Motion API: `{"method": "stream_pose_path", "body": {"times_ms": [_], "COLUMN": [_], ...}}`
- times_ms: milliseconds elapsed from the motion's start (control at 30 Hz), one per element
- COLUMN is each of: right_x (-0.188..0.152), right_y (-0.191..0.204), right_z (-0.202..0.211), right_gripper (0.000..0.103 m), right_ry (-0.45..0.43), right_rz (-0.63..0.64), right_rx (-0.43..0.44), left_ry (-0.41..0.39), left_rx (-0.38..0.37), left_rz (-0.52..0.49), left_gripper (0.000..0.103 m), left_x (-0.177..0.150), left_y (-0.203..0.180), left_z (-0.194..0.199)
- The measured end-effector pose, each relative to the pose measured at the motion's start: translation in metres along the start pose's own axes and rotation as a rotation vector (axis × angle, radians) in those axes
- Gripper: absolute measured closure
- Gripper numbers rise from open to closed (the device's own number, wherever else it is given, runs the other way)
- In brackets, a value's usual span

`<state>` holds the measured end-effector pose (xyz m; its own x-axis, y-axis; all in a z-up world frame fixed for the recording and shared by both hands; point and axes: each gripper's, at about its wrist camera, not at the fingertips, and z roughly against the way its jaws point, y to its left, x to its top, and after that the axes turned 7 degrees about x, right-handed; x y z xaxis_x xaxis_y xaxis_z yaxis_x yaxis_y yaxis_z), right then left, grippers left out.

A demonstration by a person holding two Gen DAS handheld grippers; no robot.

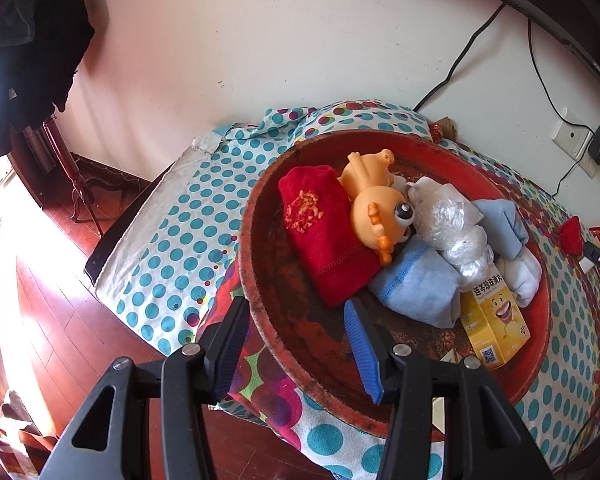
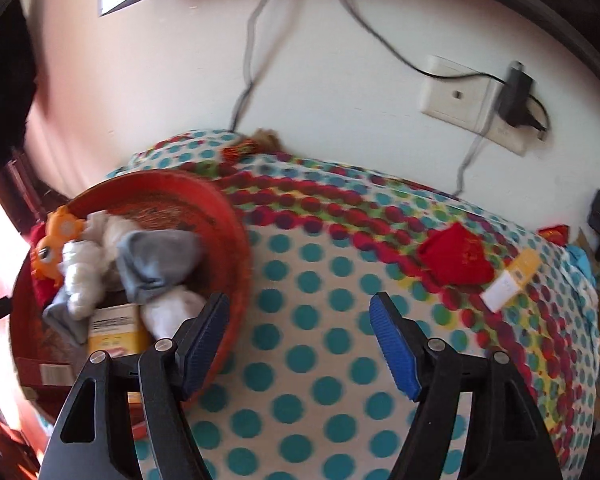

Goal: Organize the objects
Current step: 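Grasp the yellow box on the bed with the right gripper while the left gripper grasps the red pouch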

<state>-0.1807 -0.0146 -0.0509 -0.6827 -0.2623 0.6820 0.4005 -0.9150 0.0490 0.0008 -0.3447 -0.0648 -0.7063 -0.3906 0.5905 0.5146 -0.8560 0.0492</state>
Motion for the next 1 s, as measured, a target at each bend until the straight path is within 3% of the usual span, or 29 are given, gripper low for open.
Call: {"method": "stream_pose_path", "body": {"times_ms": [167, 267, 367, 467, 533, 667, 767, 833, 933, 967, 1000], "right_x": [0.002, 0.0, 0.003, 0.008, 0.011, 0.017, 0.015, 0.013, 0.005, 0.002, -0.001], "right_y": [-0.113, -0.161, -0.181, -0.189, -0.191, -0.193, -0.199, -0.205, -0.219, -0.222, -0.225], "right_z": [-0.011, -0.025, -0.039, -0.053, -0.061, -0.076, -0.079, -0.079, -0.081, -0.079, -0.076], "right_gripper": [0.032, 0.032, 0.032, 0.02, 0.019, 0.019, 0.028, 0.045, 0.054, 0.068, 0.075], "right_ry": [0.004, 0.026, 0.034, 0.033, 0.03, 0.05, 0.062, 0.075, 0.102, 0.1, 0.095], "right_rz": [-0.269, -0.375, -0.408, -0.432, -0.44, -0.398, -0.351, -0.325, -0.278, -0.25, -0.214], "right_rx": [-0.183, -0.222, -0.228, -0.223, -0.223, -0.269, -0.265, -0.237, -0.19, -0.184, -0.179], "left_ry": [-0.025, -0.023, 0.0, -0.024, -0.044, -0.068, -0.081, -0.096, -0.102, -0.097, -0.087], "left_rx": [-0.009, -0.014, -0.015, -0.014, -0.02, -0.093, -0.154, -0.197, -0.258, -0.289, -0.309], "left_rz": [-0.056, -0.083, -0.117, -0.183, -0.226, -0.307, -0.364, -0.418, -0.491, -0.513, -0.538], "left_gripper": [0.052, 0.052, 0.052, 0.052, 0.052, 0.052, 0.052, 0.052, 0.052, 0.052, 0.052], "left_x": [0.0, 0.0, 0.001, 0.01, 0.017, 0.035, 0.046, 0.05, 0.051, 0.05, 0.048], "left_y": [-0.014, -0.024, -0.038, -0.061, -0.08, -0.133, -0.183, -0.223, -0.28, -0.298, -0.318], "left_z": [0.009, 0.012, 0.014, 0.027, 0.037, 0.051, 0.055, 0.054, 0.045, 0.04, 0.032]}}
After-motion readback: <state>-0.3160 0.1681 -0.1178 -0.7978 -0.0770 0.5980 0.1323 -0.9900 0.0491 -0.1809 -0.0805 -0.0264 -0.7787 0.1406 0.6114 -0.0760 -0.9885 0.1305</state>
